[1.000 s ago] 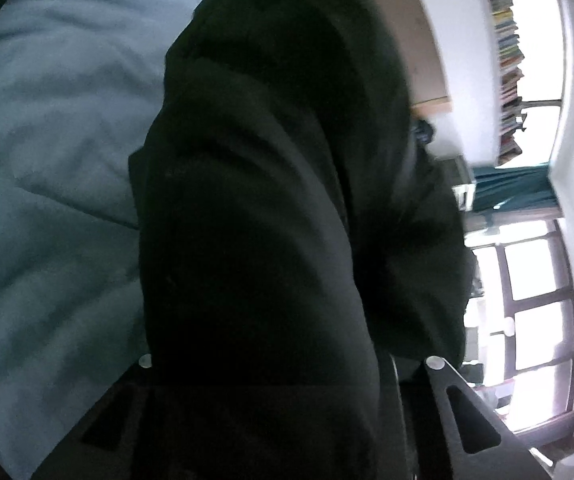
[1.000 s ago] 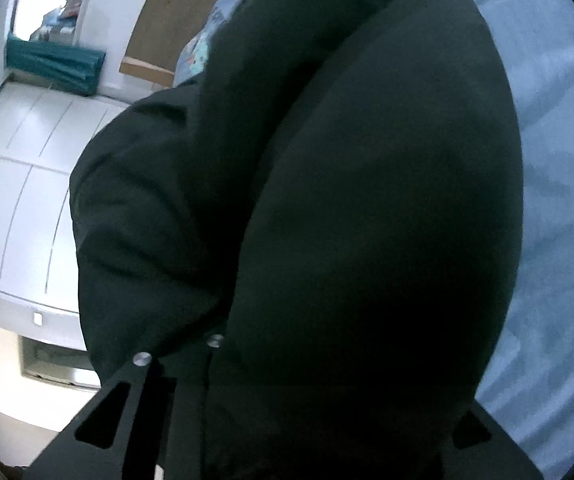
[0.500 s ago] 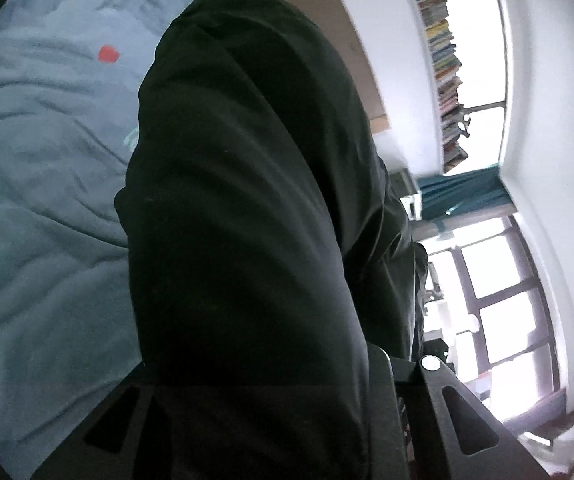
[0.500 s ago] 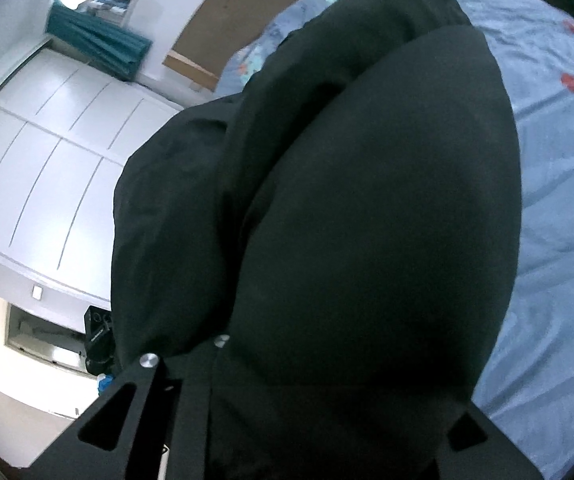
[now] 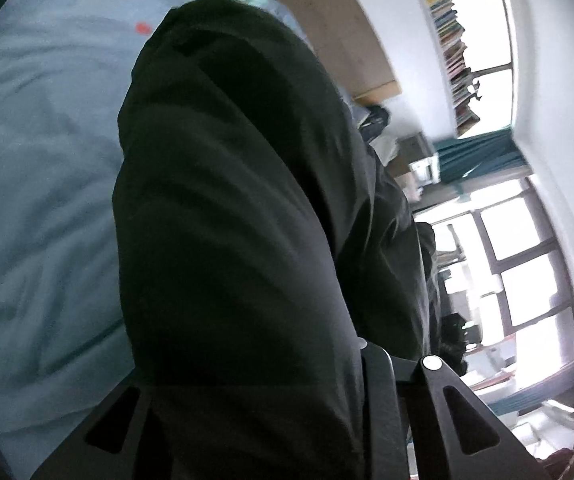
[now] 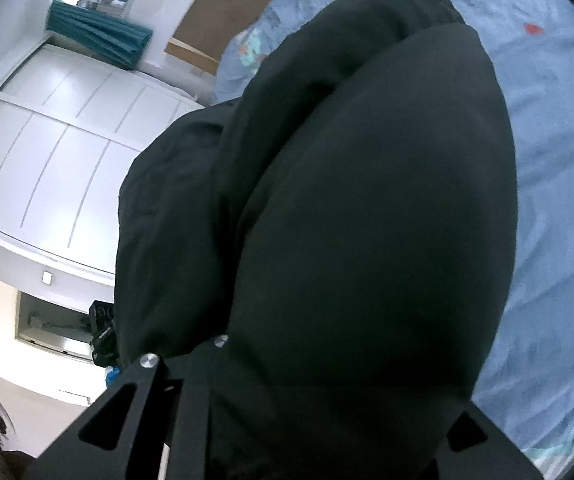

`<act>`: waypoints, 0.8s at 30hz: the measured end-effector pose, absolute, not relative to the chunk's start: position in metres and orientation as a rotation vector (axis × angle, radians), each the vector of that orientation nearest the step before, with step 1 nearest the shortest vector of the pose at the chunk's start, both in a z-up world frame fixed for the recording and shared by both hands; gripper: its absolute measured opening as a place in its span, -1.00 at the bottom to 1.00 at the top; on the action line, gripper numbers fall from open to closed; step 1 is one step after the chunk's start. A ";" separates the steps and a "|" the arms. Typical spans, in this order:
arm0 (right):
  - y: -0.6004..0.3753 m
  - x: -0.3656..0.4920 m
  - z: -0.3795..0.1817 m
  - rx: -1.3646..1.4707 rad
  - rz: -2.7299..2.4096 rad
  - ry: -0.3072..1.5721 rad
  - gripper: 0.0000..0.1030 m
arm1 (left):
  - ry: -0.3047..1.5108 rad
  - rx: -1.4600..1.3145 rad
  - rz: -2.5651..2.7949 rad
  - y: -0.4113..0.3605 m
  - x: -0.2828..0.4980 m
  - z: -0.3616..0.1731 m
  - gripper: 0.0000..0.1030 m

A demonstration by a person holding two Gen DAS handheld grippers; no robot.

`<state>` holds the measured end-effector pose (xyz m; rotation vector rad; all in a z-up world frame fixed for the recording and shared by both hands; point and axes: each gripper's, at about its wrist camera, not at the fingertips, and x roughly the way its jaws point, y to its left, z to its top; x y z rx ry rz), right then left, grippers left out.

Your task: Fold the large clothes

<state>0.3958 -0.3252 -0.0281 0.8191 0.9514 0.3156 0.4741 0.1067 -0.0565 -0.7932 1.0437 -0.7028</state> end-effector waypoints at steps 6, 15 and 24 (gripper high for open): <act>-0.351 0.380 -0.121 0.887 0.318 0.925 -0.63 | 1.008 -0.836 -0.675 0.137 0.469 -0.126 -0.54; -0.374 0.371 -0.148 0.859 0.305 0.846 0.03 | 0.957 -0.732 -0.659 0.144 0.471 -0.121 -0.04; -0.398 0.337 -0.131 0.910 0.148 0.778 0.27 | 0.942 -0.682 -0.470 0.175 0.445 -0.089 0.46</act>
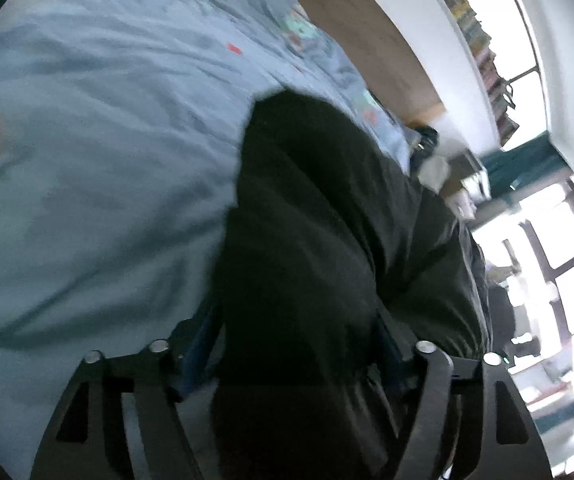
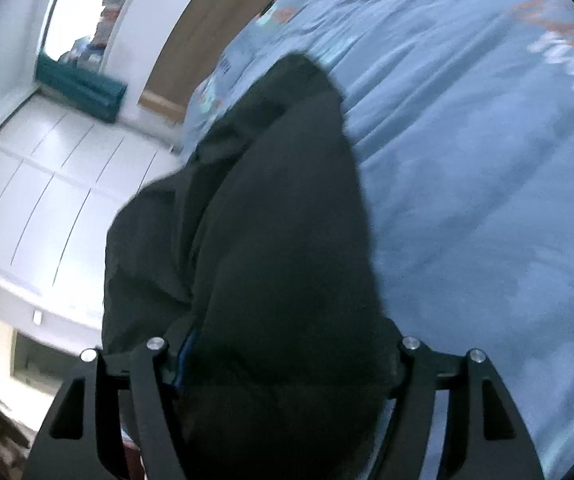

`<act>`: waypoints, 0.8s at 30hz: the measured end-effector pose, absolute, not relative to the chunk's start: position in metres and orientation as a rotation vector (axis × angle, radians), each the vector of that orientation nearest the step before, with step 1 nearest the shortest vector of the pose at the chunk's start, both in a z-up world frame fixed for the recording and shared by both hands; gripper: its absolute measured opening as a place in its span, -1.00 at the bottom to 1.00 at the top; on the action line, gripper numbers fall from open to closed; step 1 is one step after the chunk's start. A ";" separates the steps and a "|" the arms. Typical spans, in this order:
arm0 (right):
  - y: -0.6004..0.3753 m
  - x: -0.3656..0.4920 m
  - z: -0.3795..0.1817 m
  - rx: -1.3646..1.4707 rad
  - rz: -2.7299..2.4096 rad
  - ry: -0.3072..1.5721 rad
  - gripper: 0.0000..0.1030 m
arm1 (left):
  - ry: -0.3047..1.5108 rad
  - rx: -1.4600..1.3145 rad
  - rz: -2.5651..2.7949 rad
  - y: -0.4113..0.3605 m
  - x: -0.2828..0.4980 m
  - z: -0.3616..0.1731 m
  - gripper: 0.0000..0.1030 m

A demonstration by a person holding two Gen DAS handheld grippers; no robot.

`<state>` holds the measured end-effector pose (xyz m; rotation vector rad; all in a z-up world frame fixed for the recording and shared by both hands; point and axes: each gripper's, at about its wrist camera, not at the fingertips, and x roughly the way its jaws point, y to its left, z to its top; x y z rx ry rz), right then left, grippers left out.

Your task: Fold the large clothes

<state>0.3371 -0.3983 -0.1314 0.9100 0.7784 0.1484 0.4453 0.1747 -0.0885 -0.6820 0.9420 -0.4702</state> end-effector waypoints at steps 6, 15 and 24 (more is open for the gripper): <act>-0.407 0.286 -0.075 0.837 -0.052 0.745 0.28 | 0.858 -0.585 -0.321 0.216 0.396 -0.032 0.59; -0.321 0.214 0.002 0.599 -0.074 0.744 0.28 | 0.684 -0.460 -0.183 0.229 0.262 0.056 0.82; -0.213 0.117 0.041 0.450 -0.027 0.738 0.30 | 0.588 -0.332 -0.157 0.188 0.136 0.093 0.99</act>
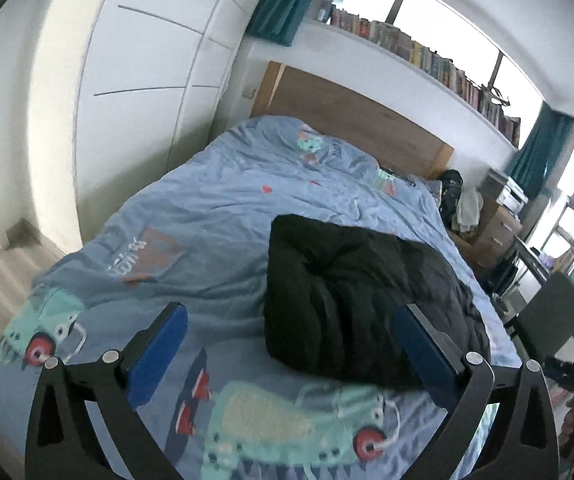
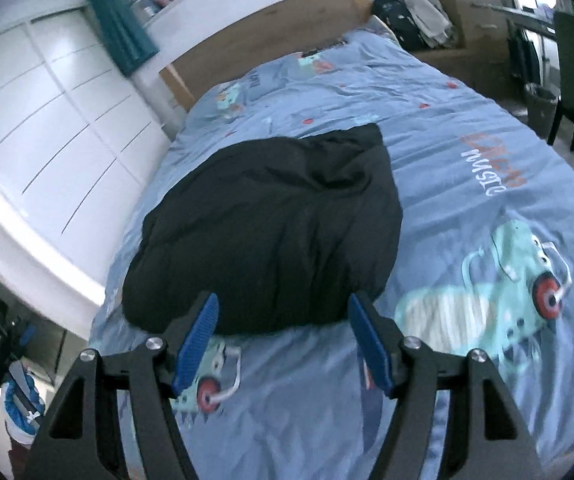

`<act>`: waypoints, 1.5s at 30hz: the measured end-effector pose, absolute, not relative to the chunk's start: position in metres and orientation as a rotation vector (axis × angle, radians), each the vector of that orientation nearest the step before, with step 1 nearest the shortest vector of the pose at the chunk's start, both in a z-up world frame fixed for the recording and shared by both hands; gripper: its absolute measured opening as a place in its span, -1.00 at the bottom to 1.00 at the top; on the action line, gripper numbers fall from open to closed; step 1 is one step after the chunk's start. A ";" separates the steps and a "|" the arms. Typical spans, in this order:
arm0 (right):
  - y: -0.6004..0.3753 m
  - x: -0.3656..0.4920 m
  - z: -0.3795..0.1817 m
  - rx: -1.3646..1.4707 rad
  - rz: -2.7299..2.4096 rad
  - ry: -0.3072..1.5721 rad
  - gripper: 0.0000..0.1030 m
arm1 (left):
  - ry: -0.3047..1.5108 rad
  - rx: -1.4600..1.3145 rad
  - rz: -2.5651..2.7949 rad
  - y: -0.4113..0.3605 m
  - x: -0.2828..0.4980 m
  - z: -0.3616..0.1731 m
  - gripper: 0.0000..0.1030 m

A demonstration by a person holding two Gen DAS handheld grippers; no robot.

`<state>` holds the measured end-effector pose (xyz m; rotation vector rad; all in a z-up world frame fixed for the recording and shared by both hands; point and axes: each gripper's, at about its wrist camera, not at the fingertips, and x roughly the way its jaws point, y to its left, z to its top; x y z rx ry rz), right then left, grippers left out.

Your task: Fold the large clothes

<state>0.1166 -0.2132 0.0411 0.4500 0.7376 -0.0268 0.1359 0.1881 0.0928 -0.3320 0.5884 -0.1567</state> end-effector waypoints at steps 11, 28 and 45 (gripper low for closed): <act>-0.149 0.020 0.054 0.348 -0.126 0.604 0.70 | 0.561 -0.156 -0.166 0.116 0.044 0.091 0.99; -0.085 -0.032 0.039 0.104 -0.230 0.483 0.94 | 0.434 -0.013 -0.086 0.062 0.001 0.083 0.99; -0.097 -0.032 0.013 0.122 -0.294 0.533 0.94 | 0.451 0.024 -0.047 0.062 -0.002 0.064 0.99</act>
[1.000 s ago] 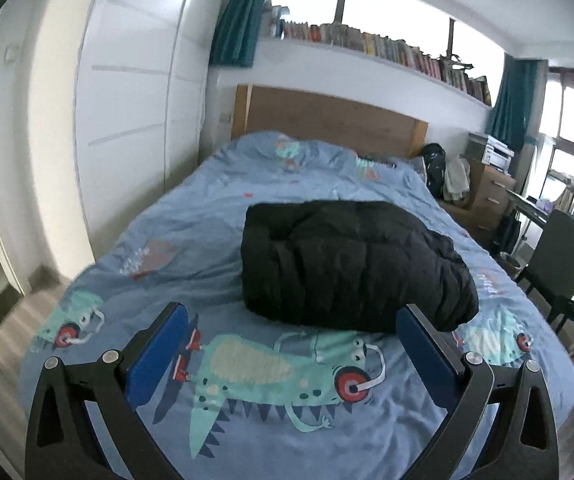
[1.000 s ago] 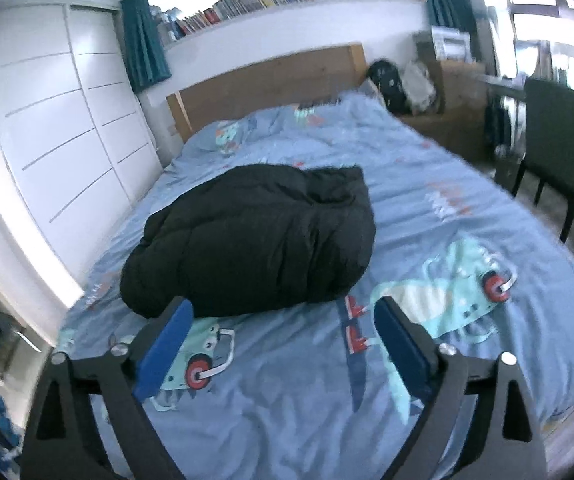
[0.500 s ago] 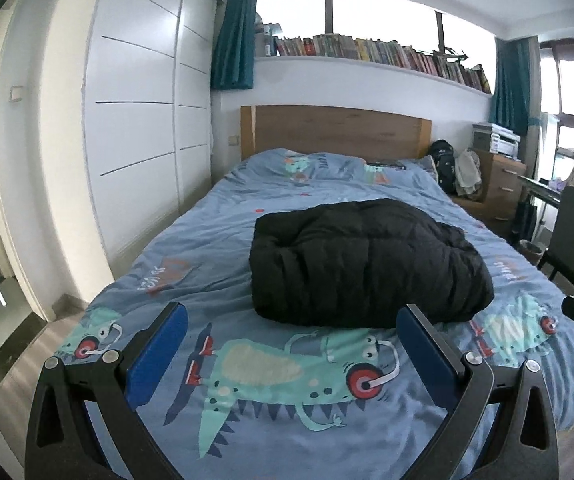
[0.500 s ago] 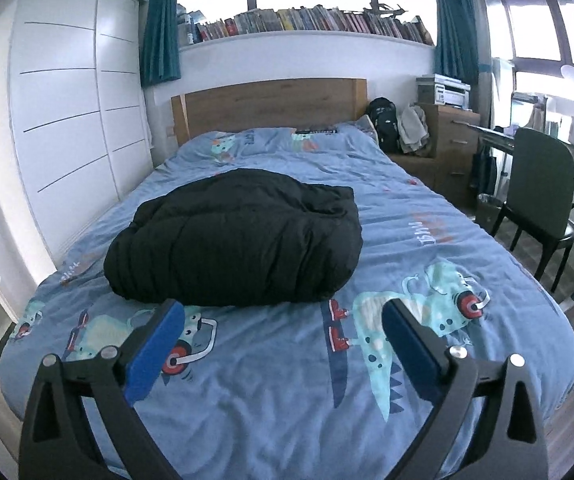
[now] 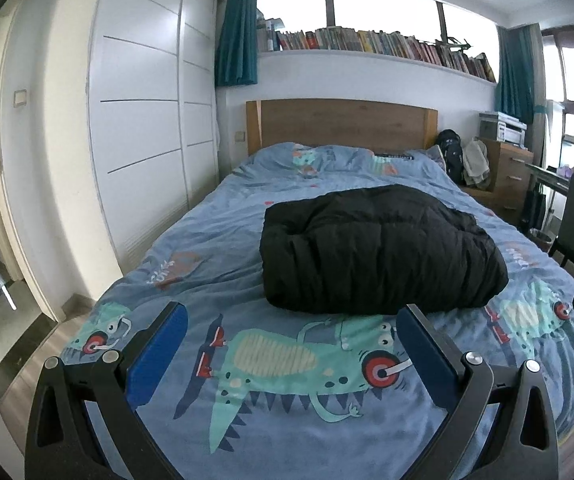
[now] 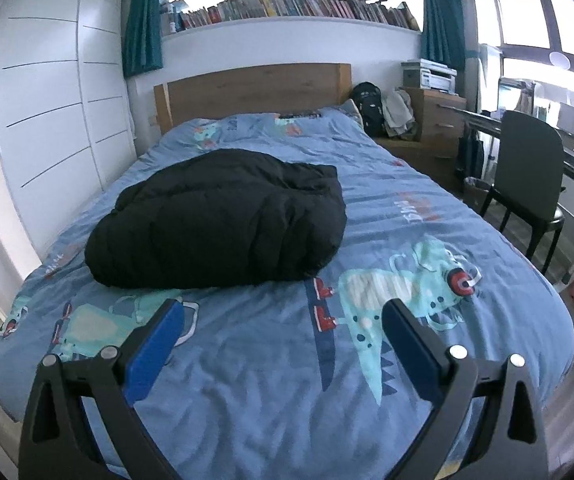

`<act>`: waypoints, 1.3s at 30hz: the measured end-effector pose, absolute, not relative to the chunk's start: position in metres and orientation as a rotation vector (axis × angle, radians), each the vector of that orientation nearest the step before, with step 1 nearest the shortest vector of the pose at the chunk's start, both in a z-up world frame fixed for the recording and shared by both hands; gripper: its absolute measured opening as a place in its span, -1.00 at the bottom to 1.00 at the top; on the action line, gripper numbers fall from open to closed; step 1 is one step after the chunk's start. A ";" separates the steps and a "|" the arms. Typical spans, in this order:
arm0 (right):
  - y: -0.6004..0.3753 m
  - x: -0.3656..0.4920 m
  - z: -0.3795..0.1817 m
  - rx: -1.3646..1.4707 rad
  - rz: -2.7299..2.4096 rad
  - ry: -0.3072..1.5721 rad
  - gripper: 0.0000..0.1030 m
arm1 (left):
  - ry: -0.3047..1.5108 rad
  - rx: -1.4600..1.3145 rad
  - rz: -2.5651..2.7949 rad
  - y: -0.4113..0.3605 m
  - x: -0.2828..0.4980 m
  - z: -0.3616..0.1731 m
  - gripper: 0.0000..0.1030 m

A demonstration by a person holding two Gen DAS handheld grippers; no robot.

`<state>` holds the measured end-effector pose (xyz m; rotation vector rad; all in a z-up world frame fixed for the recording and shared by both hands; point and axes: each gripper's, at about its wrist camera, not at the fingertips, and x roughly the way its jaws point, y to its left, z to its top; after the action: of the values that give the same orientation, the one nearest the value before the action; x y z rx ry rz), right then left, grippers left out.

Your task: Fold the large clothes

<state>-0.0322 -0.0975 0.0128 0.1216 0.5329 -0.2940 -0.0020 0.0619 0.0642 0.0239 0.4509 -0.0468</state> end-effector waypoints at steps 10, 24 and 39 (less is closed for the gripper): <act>-0.108 -0.034 0.007 0.124 -0.328 0.544 0.94 | 0.478 0.023 -0.061 0.057 0.004 0.056 0.99; -0.116 -0.038 0.006 0.122 -0.350 0.548 0.94 | 0.500 0.021 -0.061 0.056 0.005 0.048 0.99; -0.121 -0.042 0.003 0.127 -0.346 0.561 0.94 | 0.518 0.033 -0.062 0.052 0.003 0.042 0.99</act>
<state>-0.0424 -0.1213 0.0028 0.1272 0.5614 -0.3461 0.0033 0.0520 0.0421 0.0326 0.5176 -0.0617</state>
